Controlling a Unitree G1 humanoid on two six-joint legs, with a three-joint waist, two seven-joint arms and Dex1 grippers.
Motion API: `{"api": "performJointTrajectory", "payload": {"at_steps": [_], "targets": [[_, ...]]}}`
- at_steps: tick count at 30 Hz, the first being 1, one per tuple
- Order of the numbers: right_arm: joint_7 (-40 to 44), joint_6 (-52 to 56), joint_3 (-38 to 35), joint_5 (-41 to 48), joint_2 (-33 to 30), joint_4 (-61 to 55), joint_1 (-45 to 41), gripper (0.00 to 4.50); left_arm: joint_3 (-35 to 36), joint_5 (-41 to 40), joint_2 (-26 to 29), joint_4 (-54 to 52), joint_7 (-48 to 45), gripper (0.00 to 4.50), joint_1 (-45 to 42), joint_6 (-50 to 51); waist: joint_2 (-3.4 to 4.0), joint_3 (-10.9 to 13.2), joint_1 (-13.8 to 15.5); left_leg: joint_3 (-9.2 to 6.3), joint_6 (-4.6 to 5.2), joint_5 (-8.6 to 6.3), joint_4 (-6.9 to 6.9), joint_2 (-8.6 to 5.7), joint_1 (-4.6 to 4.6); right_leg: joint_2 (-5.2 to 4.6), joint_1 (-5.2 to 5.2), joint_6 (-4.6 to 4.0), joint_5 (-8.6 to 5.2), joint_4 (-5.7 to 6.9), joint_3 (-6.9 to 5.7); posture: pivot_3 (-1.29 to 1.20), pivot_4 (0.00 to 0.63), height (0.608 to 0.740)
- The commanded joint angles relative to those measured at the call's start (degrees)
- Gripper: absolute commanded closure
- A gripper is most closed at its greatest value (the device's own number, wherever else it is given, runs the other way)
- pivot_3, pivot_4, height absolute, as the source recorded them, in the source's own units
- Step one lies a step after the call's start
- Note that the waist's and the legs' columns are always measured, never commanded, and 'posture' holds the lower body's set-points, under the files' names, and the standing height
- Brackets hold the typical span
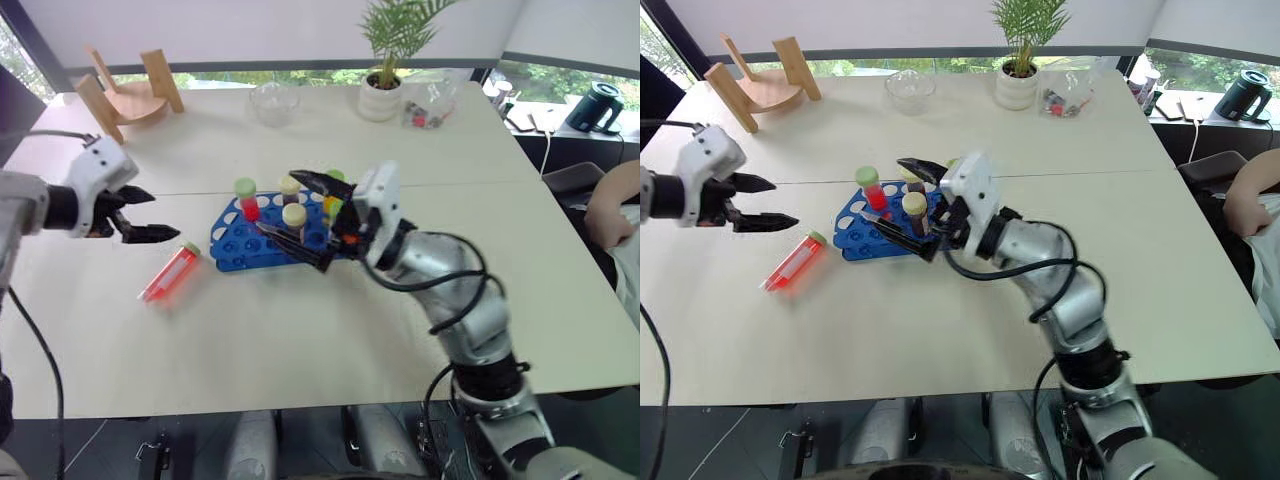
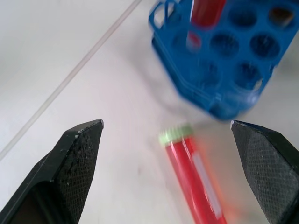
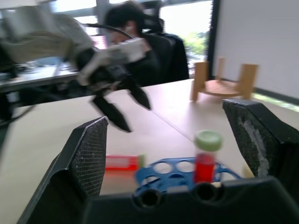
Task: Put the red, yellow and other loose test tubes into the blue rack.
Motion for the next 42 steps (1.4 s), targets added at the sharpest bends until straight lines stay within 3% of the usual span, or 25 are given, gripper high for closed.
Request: {"api": "performJointTrajectory", "payload": {"at_steps": [1, 7, 16, 19, 24, 25, 28, 30, 34, 37, 40, 42], "targets": [[8.4, 7.7, -1.5, 10.0, -6.9, -4.4, 0.1, 0.20, -8.8, 4.7, 1.3, 1.8, -8.2, 0.00, -5.7, 7.1, 0.01, 0.0, 0.0, 0.00, 0.00, 0.00, -0.01, 0.00, 0.00, 0.00, 0.00, 0.00, -0.01, 0.00, 0.00, 0.00, 0.150, 0.740], [14.8, 10.9, 3.0, 12.2, -15.1, -5.9, -0.1, 0.20, -18.4, 11.7, -3.5, 8.7, -11.1, 0.00, -12.2, 10.2, -0.01, 0.0, -0.2, -0.03, 0.01, 0.00, 0.04, 0.01, -0.01, 0.02, 0.00, 0.01, -0.01, 0.01, 0.01, 0.00, 0.150, 0.740], [10.4, 10.9, 2.9, 11.2, -14.3, -6.1, 0.3, 0.20, -22.4, 18.2, -12.3, 18.5, -8.0, 0.00, -14.4, 9.1, -0.03, 0.0, 0.1, -0.06, 0.02, -0.01, 0.07, 0.00, -0.06, 0.01, -0.04, 0.02, -0.01, 0.01, 0.00, 0.00, 0.150, 0.740], [7.7, 11.2, 3.1, 11.2, -13.3, -7.7, 1.2, 0.15, -20.5, 18.5, -16.8, 21.9, -4.4, 0.90, -14.1, 6.8, -0.02, 0.0, 0.3, -0.07, 0.02, -0.01, 0.12, -0.02, -0.08, -0.04, -0.01, 0.03, -0.01, 0.02, -0.01, 0.00, 0.150, 0.740], [5.9, 11.4, 3.6, 11.7, -13.1, -9.3, 2.3, 0.15, -22.3, 21.0, -17.7, 23.0, -5.8, 3.37, -14.2, 6.4, -0.02, 0.0, 0.1, -0.08, 0.02, 0.00, 0.14, -0.04, -0.07, -0.04, 0.03, 0.03, 0.00, 0.02, -0.02, 0.00, 0.150, 0.740], [5.8, 11.2, 3.6, 11.7, -13.2, -9.2, 2.3, 0.15, -22.2, 21.0, -17.8, 23.1, -6.4, 3.64, -14.3, 6.8, -0.02, 0.0, 0.1, -0.08, 0.02, 0.00, 0.13, -0.04, -0.06, -0.04, 0.03, 0.03, 0.00, 0.02, -0.02, 0.00, 0.150, 0.740], [6.0, 10.8, 3.3, 11.6, -14.0, -9.1, 2.8, 0.15, -21.1, 21.0, -17.3, 22.9, -7.2, 3.66, -14.6, 7.3, -0.02, 0.0, 0.1, -0.09, 0.02, -0.01, 0.12, -0.03, -0.05, -0.03, 0.03, 0.03, -0.01, 0.04, -0.03, 0.00, 0.150, 0.740], [6.9, 10.5, 1.8, 12.2, -15.4, -9.3, 3.8, 0.15, -16.1, 18.8, -15.8, 24.3, -5.7, 3.66, -15.9, 4.8, -0.04, 0.0, 0.2, -0.09, 0.02, 0.00, 0.12, -0.03, -0.05, -0.04, 0.03, 0.03, -0.01, 0.03, -0.02, 0.00, 0.150, 0.740], [9.4, 13.5, -5.5, 20.5, -19.0, -9.2, 6.0, 0.15, 6.7, 4.8, -13.0, 24.3, -2.5, 3.66, -11.8, -13.9, -0.14, 0.1, 0.1, -0.17, 0.02, 0.00, 0.17, 0.01, -0.22, -0.04, -0.08, 0.03, -0.01, 0.02, -0.12, 0.00, 0.150, 0.740], [9.4, 13.8, -8.1, 21.4, -20.7, -7.0, 6.0, 0.15, 22.1, -6.8, -13.6, 16.3, -1.0, 3.66, -4.7, -6.5, -0.11, 0.1, -0.2, -0.08, 0.02, 0.00, 0.14, 0.04, -0.17, -0.10, -0.10, 0.03, 0.00, 0.00, -0.08, 0.00, 0.150, 0.740], [9.6, 14.1, -7.7, 20.4, -21.5, -3.8, 4.6, 0.15, 32.6, -16.7, -21.1, -3.1, 7.3, 3.66, 4.8, -0.3, -0.10, 0.1, 0.2, -0.11, 0.02, -0.01, 0.11, 0.03, -0.10, -0.09, -0.01, 0.03, 0.00, 0.01, -0.08, 0.00, 0.150, 0.740], [10.1, 14.0, -7.3, 19.8, -21.6, -1.3, 3.3, 0.15, 36.0, -20.2, -27.0, -13.0, 13.5, 3.66, 9.8, 0.2, -0.09, 0.1, 0.7, -0.15, 0.01, 0.00, 0.20, 0.03, -0.03, -0.17, 0.17, 0.06, 0.01, -0.01, -0.13, 0.00, 0.150, 0.740]]}}
